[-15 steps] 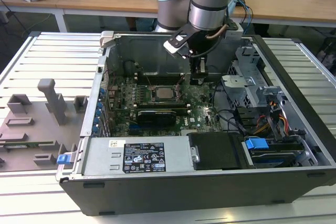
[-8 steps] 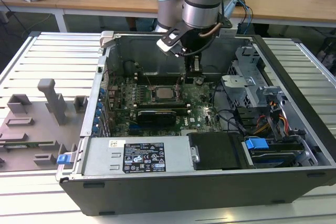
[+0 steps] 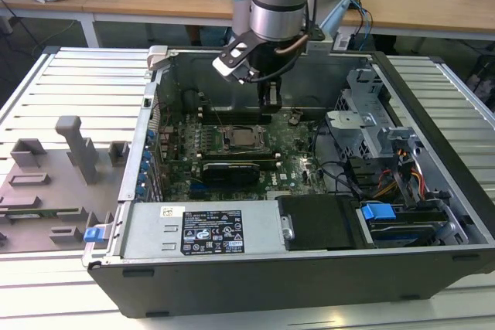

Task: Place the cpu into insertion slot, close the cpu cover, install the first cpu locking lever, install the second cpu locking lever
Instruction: 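Close the cpu cover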

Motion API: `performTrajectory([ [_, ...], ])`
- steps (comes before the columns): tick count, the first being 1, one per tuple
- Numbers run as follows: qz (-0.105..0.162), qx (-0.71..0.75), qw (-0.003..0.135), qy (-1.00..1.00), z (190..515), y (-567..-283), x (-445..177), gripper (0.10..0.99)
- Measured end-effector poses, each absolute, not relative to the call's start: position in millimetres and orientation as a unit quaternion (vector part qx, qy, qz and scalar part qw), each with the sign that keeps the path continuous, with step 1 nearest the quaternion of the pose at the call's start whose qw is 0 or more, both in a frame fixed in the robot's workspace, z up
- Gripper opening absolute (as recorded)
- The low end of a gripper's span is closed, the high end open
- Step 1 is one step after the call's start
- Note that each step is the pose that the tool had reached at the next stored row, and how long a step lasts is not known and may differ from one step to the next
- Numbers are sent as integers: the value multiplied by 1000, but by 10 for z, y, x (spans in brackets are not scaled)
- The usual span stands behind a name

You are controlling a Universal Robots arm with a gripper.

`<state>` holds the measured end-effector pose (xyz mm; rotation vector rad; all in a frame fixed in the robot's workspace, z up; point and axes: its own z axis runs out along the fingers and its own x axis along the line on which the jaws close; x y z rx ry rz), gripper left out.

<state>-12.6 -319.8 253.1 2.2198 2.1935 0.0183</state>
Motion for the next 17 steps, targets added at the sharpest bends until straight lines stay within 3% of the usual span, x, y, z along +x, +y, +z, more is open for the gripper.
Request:
performTrajectory([
  [17, 6, 711, 10, 703, 2517, -3198, -301, 106],
])
